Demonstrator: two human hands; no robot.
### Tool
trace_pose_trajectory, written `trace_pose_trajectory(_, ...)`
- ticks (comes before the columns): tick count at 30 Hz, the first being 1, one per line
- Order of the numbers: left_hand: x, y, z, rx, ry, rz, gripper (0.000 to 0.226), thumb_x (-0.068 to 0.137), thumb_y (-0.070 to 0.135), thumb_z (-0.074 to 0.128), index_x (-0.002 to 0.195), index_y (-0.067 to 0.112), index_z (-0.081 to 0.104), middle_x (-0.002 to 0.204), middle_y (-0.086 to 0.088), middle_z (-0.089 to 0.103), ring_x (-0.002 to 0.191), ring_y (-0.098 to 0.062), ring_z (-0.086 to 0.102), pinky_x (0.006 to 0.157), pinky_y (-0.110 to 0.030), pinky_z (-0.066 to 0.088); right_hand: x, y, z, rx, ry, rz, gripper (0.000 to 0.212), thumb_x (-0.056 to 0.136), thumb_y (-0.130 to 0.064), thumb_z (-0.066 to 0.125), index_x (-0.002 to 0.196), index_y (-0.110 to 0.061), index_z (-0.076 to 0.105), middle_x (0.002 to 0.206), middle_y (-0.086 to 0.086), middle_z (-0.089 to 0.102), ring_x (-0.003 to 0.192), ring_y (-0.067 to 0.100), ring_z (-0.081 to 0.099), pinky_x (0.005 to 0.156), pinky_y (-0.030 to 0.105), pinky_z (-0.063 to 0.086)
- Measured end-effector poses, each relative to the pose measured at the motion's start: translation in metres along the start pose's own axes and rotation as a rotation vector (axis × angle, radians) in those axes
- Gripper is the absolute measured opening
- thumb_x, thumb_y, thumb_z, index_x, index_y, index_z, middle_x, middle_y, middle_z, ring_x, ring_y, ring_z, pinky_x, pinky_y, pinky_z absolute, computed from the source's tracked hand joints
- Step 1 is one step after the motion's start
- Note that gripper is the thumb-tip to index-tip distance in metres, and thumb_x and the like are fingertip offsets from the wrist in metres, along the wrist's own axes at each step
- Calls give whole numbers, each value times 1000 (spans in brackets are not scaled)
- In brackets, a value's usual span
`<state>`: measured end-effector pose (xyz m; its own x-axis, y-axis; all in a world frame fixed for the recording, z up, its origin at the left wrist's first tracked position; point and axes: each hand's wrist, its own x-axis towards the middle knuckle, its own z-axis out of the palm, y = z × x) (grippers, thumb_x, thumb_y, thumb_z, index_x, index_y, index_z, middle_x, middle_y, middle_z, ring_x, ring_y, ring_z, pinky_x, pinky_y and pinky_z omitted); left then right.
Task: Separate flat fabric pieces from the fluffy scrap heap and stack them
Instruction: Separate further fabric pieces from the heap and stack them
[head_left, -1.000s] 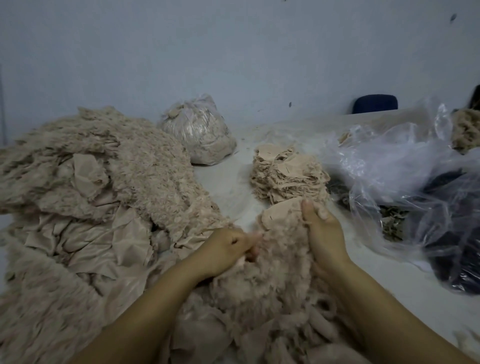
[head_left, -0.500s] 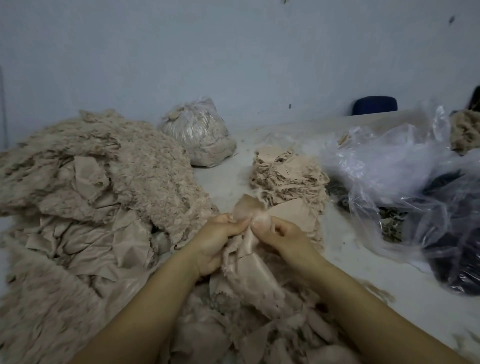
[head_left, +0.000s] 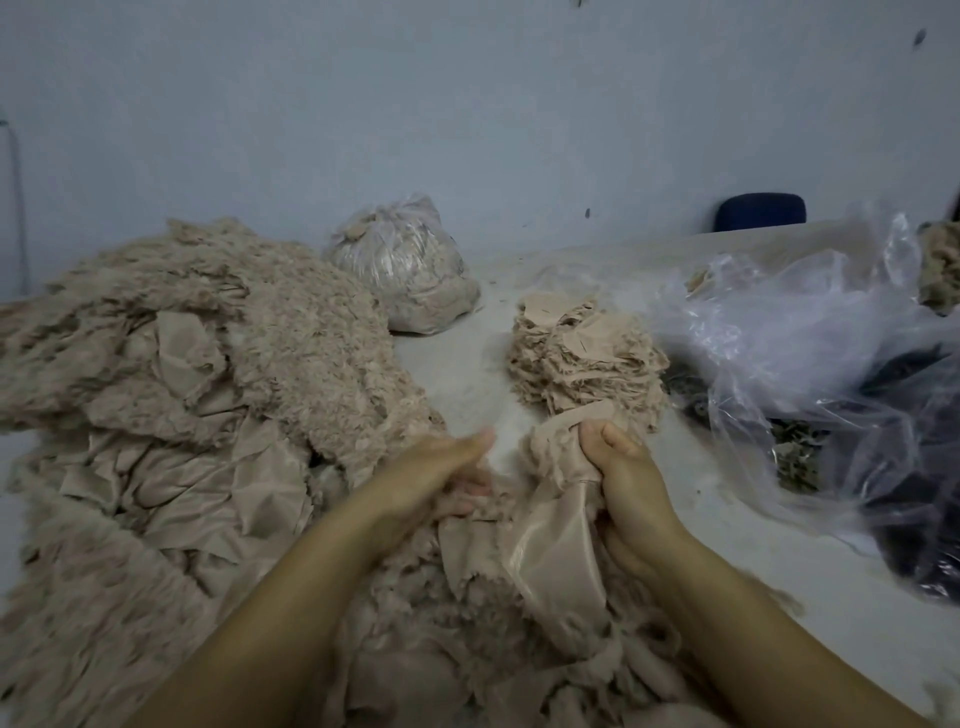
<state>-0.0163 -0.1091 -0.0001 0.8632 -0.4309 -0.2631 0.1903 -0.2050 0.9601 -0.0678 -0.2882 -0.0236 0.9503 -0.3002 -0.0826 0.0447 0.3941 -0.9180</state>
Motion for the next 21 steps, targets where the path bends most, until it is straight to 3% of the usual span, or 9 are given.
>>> trace_pose_trajectory(2, -1, -2, 12, 69, -81, -63, 71, 51, 59, 78, 99, 9, 62, 99, -7, 68, 88, -18, 62, 76, -27, 50, -3, 1, 5, 130, -20, 0, 20, 100, -18, 47, 90, -5, 58, 73, 14, 59, 63, 25, 55, 58, 34, 51)
trace_pose_trajectory(5, 2, -10, 23, -45, -81, -148, 84, 45, 48, 83, 112, 4, 59, 110, -8, 67, 102, -21, 63, 92, -34, 50, -4, 1, 1, 224, -46, 39, 18, 99, -14, 46, 96, -2, 59, 79, 14, 66, 67, 23, 65, 63, 34, 57)
trace_pose_trajectory(8, 5, -18, 26, -214, -151, -138, 49, 59, 23, 79, 99, -1, 62, 84, -7, 70, 76, -14, 67, 73, -26, 56, -6, 2, -10, 225, -123, 87, 13, 92, -1, 47, 100, -6, 56, 85, 16, 62, 70, 24, 60, 65, 37, 51)
trace_pose_trajectory(11, 1, -15, 31, -284, -117, -73, 9, 78, 2, 67, 87, 5, 67, 73, -5, 71, 66, -11, 68, 61, -21, 56, -7, 1, -17, 44, -210, 110, 29, 84, -11, 61, 108, 7, 60, 98, 24, 66, 82, 31, 66, 72, 37, 55)
trace_pose_trajectory(13, 2, -12, 34, -293, -37, 24, 14, 83, -3, 63, 89, 9, 65, 77, -5, 69, 65, -11, 66, 60, -20, 55, -5, 0, -17, -81, -189, 129, 25, 84, -15, 66, 98, 6, 69, 96, 25, 69, 81, 32, 68, 73, 39, 55)
trace_pose_trajectory(15, 3, -9, 39, -345, 111, 133, 17, 87, -4, 57, 89, 12, 62, 82, -7, 62, 65, -13, 60, 57, -21, 52, -2, 3, -16, -110, -64, 123, 16, 90, -10, 60, 81, -3, 71, 84, 22, 68, 69, 29, 65, 67, 39, 50)
trace_pose_trajectory(18, 8, -10, 41, -345, 311, 228, 12, 93, 3, 54, 95, 14, 58, 87, -6, 60, 72, -16, 56, 67, -28, 48, -1, 7, -14, 18, 18, 116, 23, 96, -16, 53, 81, -5, 66, 81, 16, 69, 70, 26, 64, 72, 38, 50)
trace_pose_trajectory(21, 8, -17, 42, -147, 333, 275, 12, 92, 17, 59, 102, 11, 56, 93, -8, 64, 80, -20, 60, 76, -37, 48, -4, 10, -13, -52, -17, 104, 16, 91, -20, 62, 82, -7, 61, 77, 14, 64, 69, 25, 60, 66, 34, 49)
